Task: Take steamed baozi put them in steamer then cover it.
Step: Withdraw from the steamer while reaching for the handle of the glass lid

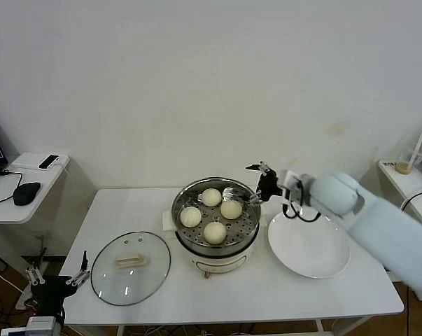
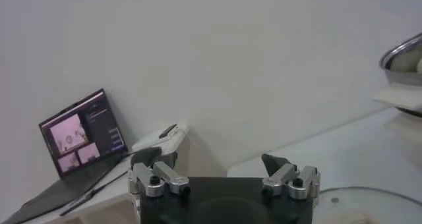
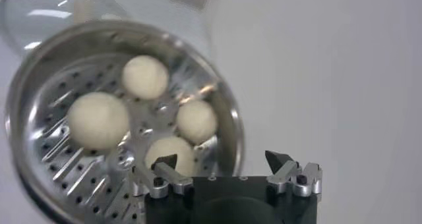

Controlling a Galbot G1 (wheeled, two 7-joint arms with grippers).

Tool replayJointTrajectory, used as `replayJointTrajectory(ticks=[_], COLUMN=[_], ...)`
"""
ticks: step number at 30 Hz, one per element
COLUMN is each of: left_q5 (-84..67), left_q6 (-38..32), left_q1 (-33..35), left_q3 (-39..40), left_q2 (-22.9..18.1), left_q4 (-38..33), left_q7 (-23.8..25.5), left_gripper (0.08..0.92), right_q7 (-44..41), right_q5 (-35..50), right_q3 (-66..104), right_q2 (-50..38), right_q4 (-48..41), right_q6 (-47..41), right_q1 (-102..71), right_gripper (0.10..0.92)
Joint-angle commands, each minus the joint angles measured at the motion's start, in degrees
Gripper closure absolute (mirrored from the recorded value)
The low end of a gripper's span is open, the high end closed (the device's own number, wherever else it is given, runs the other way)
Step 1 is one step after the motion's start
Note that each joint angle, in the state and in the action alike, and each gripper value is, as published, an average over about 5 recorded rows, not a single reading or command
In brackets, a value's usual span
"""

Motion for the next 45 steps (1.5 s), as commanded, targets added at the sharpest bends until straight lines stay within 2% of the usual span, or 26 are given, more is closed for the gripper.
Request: replayJointTrajectory(ticks=[1, 4, 8, 11, 16, 20, 29, 45], left_q5=[1.71, 6.26, 21.89, 34.62, 55.49, 65.89, 72.78, 69.0], left_q6=[-1.06, -0.36, 0.29, -1.05, -5.5, -6.51, -6.36, -5.52], left_q1=[-1.16, -1.81, -2.19, -2.73, -4.02, -5.58, -9.12, -14.66], left_q3=[2.02, 3.53, 5.93, 6.89, 7.69, 9.27, 14.43, 19.65], left_q2=[-0.07, 0.39, 2.17, 4.24, 7.25, 9.58, 10.87, 11.16], left_q4=[3.7, 5.59, 8.3, 10.47, 13.95, 16.58, 20.51, 24.41], left_q7=[0.06, -0.1, 0.23, 0.82, -0.96, 0.55, 4.75, 5.6], left_gripper=[0.177, 0.177, 0.177, 0.177, 0.177, 0.177, 0.177, 0.177], right_q7=[14.01, 11.29, 9.82, 9.97, 12.07, 13.33, 14.19, 15.18], right_q5=[-6.58, -7.16, -7.71, -8.56, -8.06, -7.55, -7.86, -8.14], right_q3=[47.79, 55.74, 59.97, 61.48, 64.7, 66.65, 68.47, 69.28], right_q2=[12.99, 20.93, 29.29, 32.93, 36.83, 38.05, 40.9, 43.92], right_q4=[7.35, 7.57, 8.18, 8.43, 9.75, 10.87, 12.47, 14.98], right_q6=[21.52, 25.5, 26.7, 25.85, 24.97, 25.31, 25.62, 25.71], right_q1=[-48.19, -54.47, -58.99, -61.3, -65.17, -67.56, -69.46, -72.42], right_gripper=[0.203, 0.203, 0.203, 0.203, 0.203, 0.203, 0.203, 0.203])
